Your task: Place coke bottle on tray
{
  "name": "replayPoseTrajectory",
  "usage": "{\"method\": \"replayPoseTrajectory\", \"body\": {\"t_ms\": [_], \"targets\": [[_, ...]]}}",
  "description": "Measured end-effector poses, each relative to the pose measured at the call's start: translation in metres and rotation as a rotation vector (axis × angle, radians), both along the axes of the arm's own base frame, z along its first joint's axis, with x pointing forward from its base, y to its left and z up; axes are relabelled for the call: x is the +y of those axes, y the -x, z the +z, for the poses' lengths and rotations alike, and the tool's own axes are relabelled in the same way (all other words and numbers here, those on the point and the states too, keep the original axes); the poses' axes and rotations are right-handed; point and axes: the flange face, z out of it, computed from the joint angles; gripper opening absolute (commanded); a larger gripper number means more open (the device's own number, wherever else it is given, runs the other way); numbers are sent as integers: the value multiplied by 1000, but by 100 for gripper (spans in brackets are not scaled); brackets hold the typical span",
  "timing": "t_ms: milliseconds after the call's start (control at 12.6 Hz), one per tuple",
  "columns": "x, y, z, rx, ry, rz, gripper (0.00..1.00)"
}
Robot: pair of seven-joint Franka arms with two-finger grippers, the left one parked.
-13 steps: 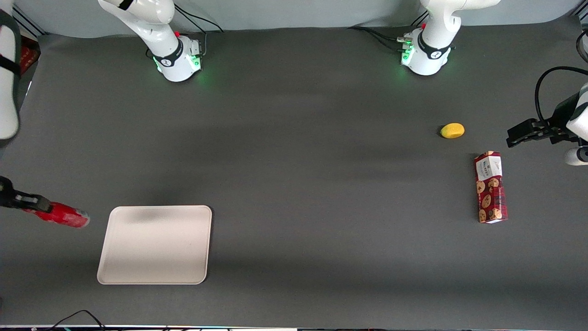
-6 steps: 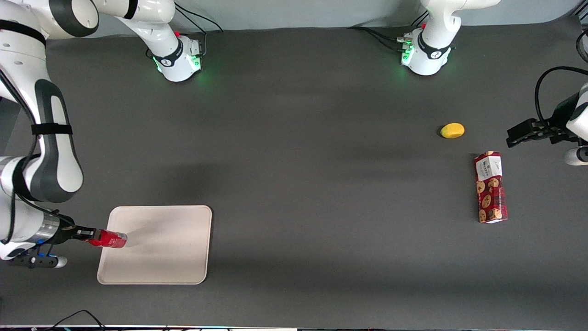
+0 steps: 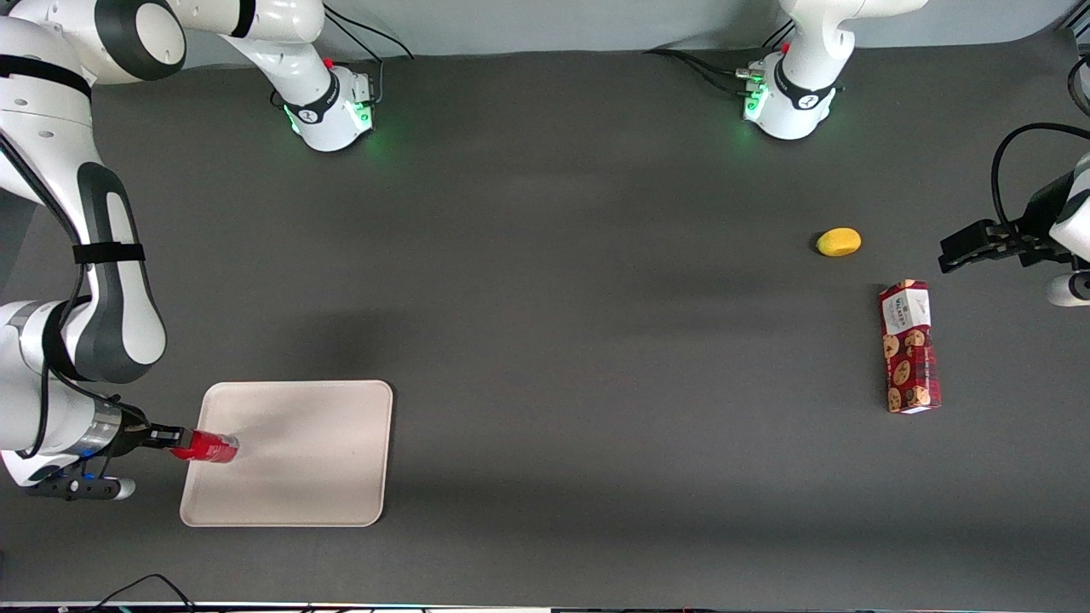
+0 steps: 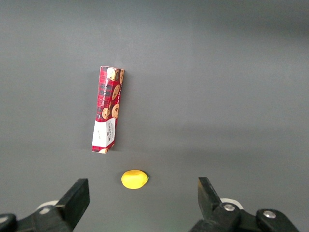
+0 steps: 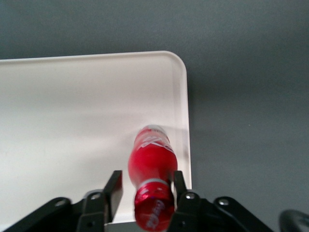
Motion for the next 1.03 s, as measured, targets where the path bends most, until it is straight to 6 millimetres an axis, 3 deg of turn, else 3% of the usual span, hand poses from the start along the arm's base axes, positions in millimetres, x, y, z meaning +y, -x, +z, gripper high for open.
{"method": "replayPoseTrajectory", "body": {"t_ms": [238, 396, 634, 1030], "targets": [[-2, -3, 10, -21, 4, -2, 100], [-1, -6, 29, -54, 10, 0, 100], [7, 4, 94, -103, 30, 6, 100], [37, 73, 197, -30, -2, -4, 100]]}}
